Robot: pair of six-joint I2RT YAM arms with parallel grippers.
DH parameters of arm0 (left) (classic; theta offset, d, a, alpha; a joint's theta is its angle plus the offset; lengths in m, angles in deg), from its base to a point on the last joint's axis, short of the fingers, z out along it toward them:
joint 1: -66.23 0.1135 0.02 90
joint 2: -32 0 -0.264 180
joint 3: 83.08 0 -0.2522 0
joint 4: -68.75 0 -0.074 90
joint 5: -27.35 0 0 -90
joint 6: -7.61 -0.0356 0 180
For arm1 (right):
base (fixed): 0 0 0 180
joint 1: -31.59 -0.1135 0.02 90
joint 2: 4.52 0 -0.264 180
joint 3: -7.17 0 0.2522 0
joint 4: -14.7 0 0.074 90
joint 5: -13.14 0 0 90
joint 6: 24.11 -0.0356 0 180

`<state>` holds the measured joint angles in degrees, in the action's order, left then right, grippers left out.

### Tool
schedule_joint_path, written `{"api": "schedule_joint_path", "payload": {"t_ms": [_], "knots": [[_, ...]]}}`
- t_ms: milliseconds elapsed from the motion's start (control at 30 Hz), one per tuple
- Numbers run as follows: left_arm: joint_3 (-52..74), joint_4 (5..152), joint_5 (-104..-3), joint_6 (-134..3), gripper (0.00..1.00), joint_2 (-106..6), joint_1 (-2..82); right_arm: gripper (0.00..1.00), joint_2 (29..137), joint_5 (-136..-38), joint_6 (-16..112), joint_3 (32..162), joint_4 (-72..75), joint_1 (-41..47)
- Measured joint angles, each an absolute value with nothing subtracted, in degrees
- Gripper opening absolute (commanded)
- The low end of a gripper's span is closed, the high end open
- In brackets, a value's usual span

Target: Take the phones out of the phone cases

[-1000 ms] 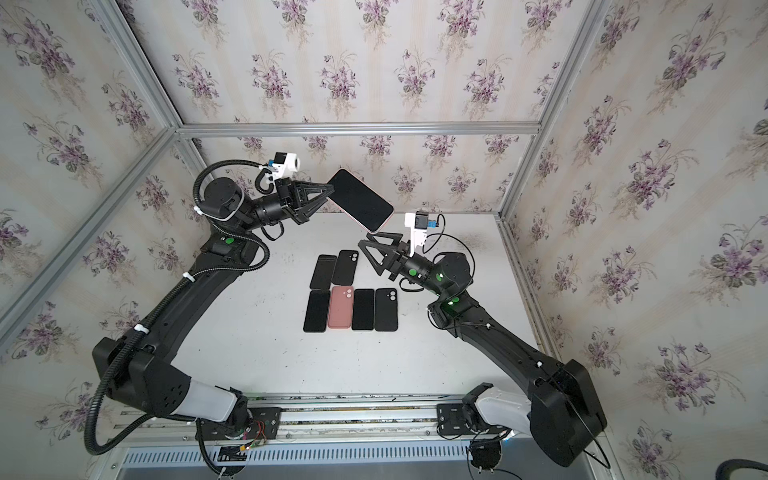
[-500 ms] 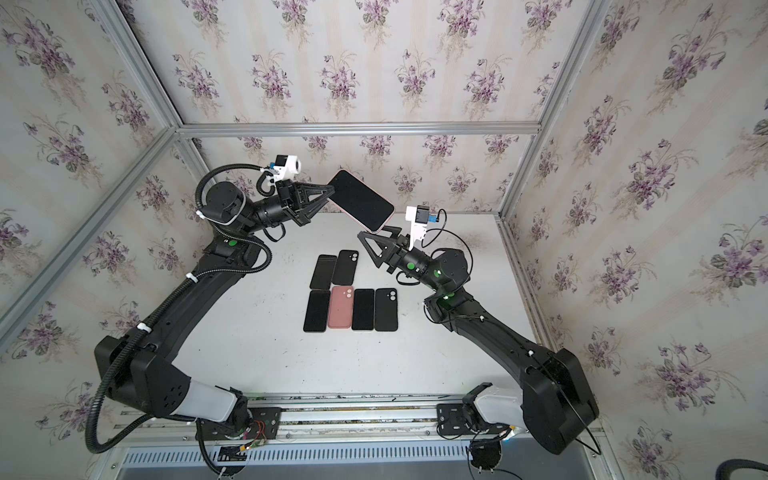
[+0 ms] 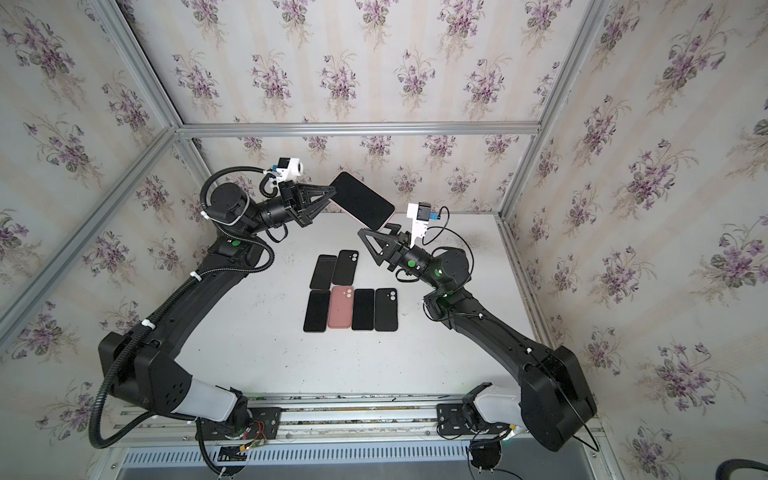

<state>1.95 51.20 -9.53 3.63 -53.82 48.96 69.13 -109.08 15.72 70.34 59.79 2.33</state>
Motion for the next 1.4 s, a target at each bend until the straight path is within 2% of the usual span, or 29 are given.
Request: {"api": "schedule_joint_path", "payload": {"t_ms": [633, 800, 1133, 1267, 1400], "knots": [[1.76, 48.25, -13.00, 9.07, 0.00, -54.58, 47.03, 0.68, 71.99, -108.03, 14.54, 68.79, 66.80, 4.25], [0.05, 44.38, -12.41, 15.06, 0.00, -54.65, 44.13, 0.67, 72.56, -105.11, 15.41, 67.12, 60.73, 6.00], [-1.04, 44.21, -13.09, 19.50, 0.00, -55.00, 43.69, 0.70, 69.58, -104.28, 15.50, 66.18, 59.17, 9.02], [-2.09, 43.29, -13.02, 21.68, 0.00, -55.81, 44.08, 0.70, 64.25, -105.15, 16.77, 64.70, 54.10, 11.84], [-4.47, 46.18, -10.64, 18.71, 0.00, -56.29, 45.79, 0.71, 56.49, -106.81, 23.59, 68.37, 37.60, 15.42]]}}
